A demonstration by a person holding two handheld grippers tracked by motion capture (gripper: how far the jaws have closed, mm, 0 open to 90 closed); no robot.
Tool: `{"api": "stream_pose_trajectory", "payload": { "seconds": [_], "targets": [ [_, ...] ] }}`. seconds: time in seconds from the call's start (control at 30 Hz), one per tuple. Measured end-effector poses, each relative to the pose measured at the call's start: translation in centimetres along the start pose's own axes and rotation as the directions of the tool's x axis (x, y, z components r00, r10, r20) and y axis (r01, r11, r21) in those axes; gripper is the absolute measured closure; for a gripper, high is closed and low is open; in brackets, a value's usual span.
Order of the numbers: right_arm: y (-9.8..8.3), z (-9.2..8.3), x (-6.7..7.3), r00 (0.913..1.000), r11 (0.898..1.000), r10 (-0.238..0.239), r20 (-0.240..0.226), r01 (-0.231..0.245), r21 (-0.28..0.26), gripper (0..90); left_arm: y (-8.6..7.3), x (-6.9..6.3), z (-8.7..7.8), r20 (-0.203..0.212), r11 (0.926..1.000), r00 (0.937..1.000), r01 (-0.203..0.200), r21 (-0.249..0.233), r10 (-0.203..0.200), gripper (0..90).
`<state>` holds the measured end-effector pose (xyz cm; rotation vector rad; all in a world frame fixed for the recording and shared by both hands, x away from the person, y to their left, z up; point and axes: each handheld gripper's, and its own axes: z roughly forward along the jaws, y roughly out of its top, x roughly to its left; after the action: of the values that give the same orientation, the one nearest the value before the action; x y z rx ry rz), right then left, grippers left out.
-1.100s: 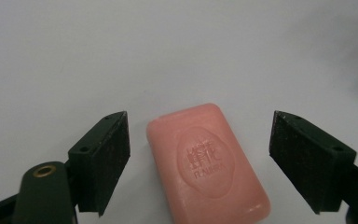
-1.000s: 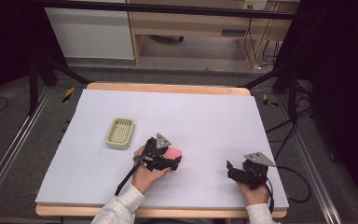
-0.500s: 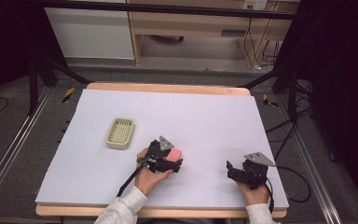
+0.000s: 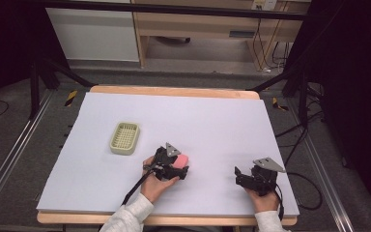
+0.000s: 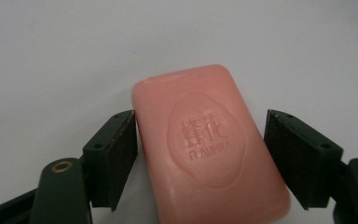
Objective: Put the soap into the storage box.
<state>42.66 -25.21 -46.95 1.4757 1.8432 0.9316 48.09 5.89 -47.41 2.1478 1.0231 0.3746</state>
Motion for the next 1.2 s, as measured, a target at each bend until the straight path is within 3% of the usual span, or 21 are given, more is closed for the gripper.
{"api": "stream_pose_trajectory", "payload": {
  "seconds": [0.2, 0.53, 1.2],
  "targets": [
    [0.0, 0.0, 0.01, 1.0, 1.0, 0.001, -0.001, -0.001, 0.0, 10.8, -0.11, 0.22, -0.4, 0.007, 1.0, 1.0, 0.002, 0.009, -0.002, 35.4],
    [0.0, 0.03, 0.02, 1.0, 1.0, -0.001, 0.0, 0.001, 0.002, 10.8, 0.13, 0.21, -0.15, 0.018, 0.9995, 0.9996, -0.021, 0.022, 0.021, 32.0],
    [0.01, 0.05, 0.01, 1.0, 1.0, 0.001, -0.001, -0.001, 0.005, 10.8, 0.16, 0.17, 0.28, -0.003, 0.9983, 0.9993, -0.036, 0.045, 0.036, 36.8]
  ]
}}
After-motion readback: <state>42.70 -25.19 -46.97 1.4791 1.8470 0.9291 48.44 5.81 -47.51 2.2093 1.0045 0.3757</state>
